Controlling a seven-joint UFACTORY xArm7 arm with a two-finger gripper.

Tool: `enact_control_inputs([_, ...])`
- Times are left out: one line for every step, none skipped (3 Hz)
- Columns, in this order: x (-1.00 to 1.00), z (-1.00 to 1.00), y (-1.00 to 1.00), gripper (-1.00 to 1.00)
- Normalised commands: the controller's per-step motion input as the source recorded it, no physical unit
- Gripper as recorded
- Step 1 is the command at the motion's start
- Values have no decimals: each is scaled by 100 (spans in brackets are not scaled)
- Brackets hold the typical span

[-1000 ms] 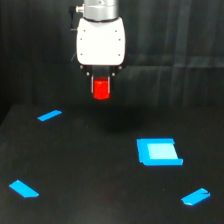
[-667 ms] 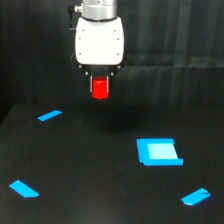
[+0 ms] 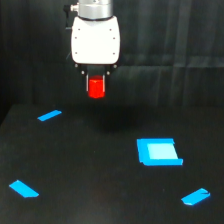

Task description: Pick up the red object from the table

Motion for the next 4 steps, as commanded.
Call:
enact_control_inputs([-13,8,-1,-97])
enact_control_inputs([-18,8,-5,-100])
enact_control_inputs([-1,0,-10,-98])
enact_control_inputs([2,11,-9,-98])
